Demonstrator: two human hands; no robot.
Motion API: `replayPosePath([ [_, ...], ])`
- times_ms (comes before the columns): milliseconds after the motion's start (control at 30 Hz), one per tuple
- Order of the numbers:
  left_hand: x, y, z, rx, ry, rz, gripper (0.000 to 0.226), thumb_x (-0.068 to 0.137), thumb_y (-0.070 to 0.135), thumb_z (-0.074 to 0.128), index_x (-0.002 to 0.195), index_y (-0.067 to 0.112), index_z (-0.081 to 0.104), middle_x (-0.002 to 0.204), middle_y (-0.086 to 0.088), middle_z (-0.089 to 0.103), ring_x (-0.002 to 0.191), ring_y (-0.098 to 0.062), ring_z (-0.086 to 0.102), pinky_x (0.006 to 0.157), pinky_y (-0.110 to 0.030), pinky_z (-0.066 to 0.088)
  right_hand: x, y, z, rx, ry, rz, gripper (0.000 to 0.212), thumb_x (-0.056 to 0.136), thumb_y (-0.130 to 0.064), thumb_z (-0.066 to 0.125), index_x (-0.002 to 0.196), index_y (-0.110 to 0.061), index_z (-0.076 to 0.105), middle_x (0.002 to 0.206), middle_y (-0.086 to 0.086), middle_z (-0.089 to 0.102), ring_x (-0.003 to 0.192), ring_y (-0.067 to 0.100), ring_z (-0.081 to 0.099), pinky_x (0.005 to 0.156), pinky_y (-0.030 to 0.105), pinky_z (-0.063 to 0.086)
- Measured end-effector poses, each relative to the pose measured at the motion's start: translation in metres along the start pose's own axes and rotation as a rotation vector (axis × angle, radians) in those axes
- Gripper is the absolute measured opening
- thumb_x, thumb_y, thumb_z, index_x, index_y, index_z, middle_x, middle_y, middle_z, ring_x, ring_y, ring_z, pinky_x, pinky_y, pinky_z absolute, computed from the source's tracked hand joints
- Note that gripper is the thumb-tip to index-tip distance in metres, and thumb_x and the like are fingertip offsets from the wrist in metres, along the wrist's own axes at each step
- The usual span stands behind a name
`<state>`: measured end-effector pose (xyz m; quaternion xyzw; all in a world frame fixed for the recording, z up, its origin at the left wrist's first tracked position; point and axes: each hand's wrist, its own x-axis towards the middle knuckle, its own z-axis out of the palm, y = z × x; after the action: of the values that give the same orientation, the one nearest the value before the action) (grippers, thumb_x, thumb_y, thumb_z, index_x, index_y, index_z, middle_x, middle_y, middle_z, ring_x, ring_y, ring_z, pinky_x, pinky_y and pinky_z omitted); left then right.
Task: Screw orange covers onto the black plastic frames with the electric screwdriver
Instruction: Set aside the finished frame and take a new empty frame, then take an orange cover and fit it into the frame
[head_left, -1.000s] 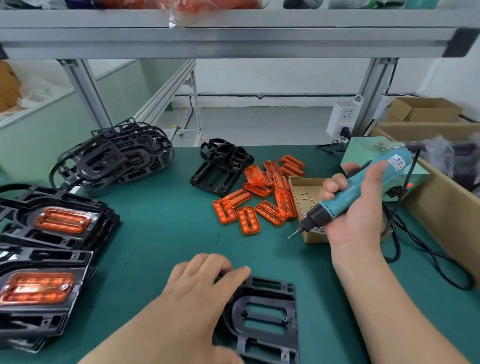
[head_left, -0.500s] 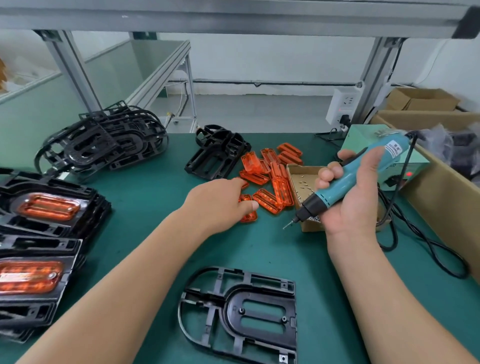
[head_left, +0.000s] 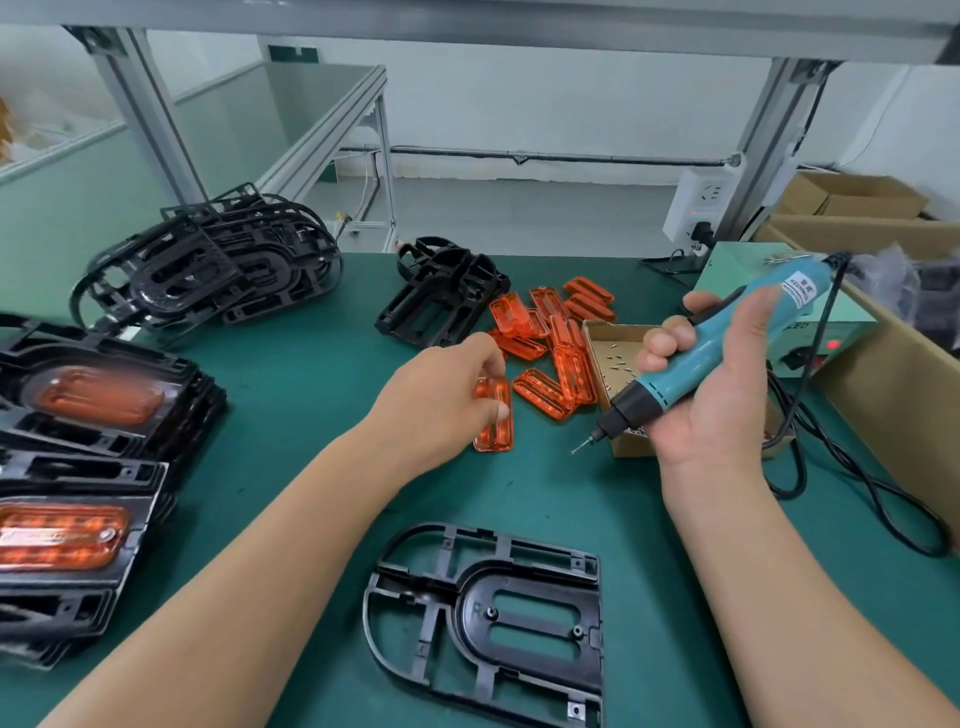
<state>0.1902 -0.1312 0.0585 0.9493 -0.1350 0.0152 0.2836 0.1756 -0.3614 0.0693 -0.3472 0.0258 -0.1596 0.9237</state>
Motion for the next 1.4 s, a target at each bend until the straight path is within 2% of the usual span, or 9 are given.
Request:
replayPosePath([
  [100, -0.005, 0.000, -0.002, -0.250, 0.019, 0.016, 0.021, 0.092, 0.029, 0.073, 0.098, 0.041, 0.057, 0.098, 0.014, 0.068, 0.086, -0.005, 0.063, 0.080, -0.036, 0.057, -0.001, -0.002, 0.002, 0.019, -0.018, 0.030, 0.053, 0.105, -0.065, 0.046, 0.097, -0.015, 0.063, 0.071, -0.002, 0.045, 0.061, 0.012, 0.052, 0.053, 0.021, 0.046],
  [200, -0.010, 0.000, -0.007, -0.425, -0.046, 0.032, 0.017, 0.092, 0.029, 0.073, 0.099, 0.041, 0.063, 0.092, 0.005, 0.072, 0.081, -0.018, 0.067, 0.080, -0.044, 0.057, -0.006, -0.004, 0.005, 0.010, -0.083, 0.066, 0.056, 0.104, -0.066, 0.043, 0.098, -0.014, 0.062, 0.069, -0.003, 0.045, 0.059, 0.011, 0.053, 0.051, 0.020, 0.046],
  [400, -0.029, 0.004, -0.019, -0.685, -0.397, -0.011, 0.019, 0.096, 0.015, 0.062, 0.106, 0.031, 0.068, 0.085, -0.004, 0.066, 0.073, -0.023, 0.074, 0.063, -0.031, 0.058, -0.018, 0.002, 0.016, -0.042, -0.318, 0.165, 0.059, 0.091, -0.069, 0.045, 0.095, -0.015, 0.067, 0.064, -0.002, 0.049, 0.055, 0.012, 0.053, 0.047, 0.020, 0.046],
  [567, -0.053, 0.016, -0.027, -0.348, -0.584, 0.134, 0.038, 0.094, 0.021, 0.050, 0.112, 0.046, 0.072, 0.094, -0.012, 0.063, 0.074, -0.011, 0.063, 0.071, -0.035, 0.055, -0.018, 0.003, 0.016, -0.050, -0.310, 0.175, 0.058, 0.091, -0.069, 0.045, 0.095, -0.014, 0.065, 0.063, -0.003, 0.048, 0.053, 0.011, 0.053, 0.046, 0.020, 0.045],
  [667, -0.060, 0.025, -0.026, -0.217, -0.590, 0.180, 0.019, 0.093, 0.040, 0.067, 0.111, 0.044, 0.072, 0.098, 0.005, 0.063, 0.087, -0.006, 0.064, 0.088, -0.032, 0.053, -0.016, 0.001, 0.014, -0.047, -0.268, 0.155, 0.057, 0.090, -0.068, 0.047, 0.095, -0.014, 0.064, 0.063, -0.003, 0.047, 0.053, 0.010, 0.051, 0.046, 0.019, 0.044],
  [767, -0.063, 0.026, -0.025, -0.046, -0.632, 0.201, 0.043, 0.079, 0.059, 0.082, 0.116, 0.044, 0.067, 0.106, 0.014, 0.055, 0.096, -0.002, 0.057, 0.091, -0.029, 0.049, -0.016, 0.000, 0.014, -0.038, -0.236, 0.147, 0.056, 0.090, -0.068, 0.048, 0.096, -0.014, 0.062, 0.064, -0.003, 0.045, 0.053, 0.010, 0.050, 0.046, 0.019, 0.044],
  [1200, -0.049, 0.007, -0.030, 0.103, -0.355, 0.191, 0.029, 0.087, 0.050, 0.076, 0.115, 0.043, 0.071, 0.101, 0.013, 0.056, 0.097, -0.002, 0.055, 0.094, -0.035, 0.048, -0.013, -0.004, 0.014, -0.020, -0.164, 0.094, 0.058, 0.107, -0.064, 0.031, 0.098, -0.014, 0.059, 0.066, -0.003, 0.044, 0.054, 0.011, 0.051, 0.049, 0.020, 0.044],
  [1333, -0.046, -0.001, -0.026, -0.001, -0.356, 0.161, 0.047, 0.098, 0.053, 0.065, 0.143, 0.039, 0.059, 0.107, 0.018, 0.051, 0.103, 0.006, 0.053, 0.092, -0.018, 0.040, -0.014, -0.003, 0.013, -0.028, -0.154, 0.090, 0.058, 0.108, -0.064, 0.031, 0.098, -0.014, 0.059, 0.067, -0.003, 0.045, 0.055, 0.010, 0.051, 0.049, 0.020, 0.044],
  [1400, -0.044, -0.004, -0.025, -0.168, -0.307, 0.116, 0.047, 0.107, 0.042, 0.052, 0.152, 0.032, 0.052, 0.112, 0.018, 0.052, 0.112, 0.008, 0.052, 0.102, -0.017, 0.037, -0.014, -0.003, 0.013, -0.024, -0.148, 0.088, 0.058, 0.108, -0.064, 0.032, 0.098, -0.014, 0.060, 0.067, -0.003, 0.045, 0.056, 0.010, 0.051, 0.050, 0.020, 0.044],
])
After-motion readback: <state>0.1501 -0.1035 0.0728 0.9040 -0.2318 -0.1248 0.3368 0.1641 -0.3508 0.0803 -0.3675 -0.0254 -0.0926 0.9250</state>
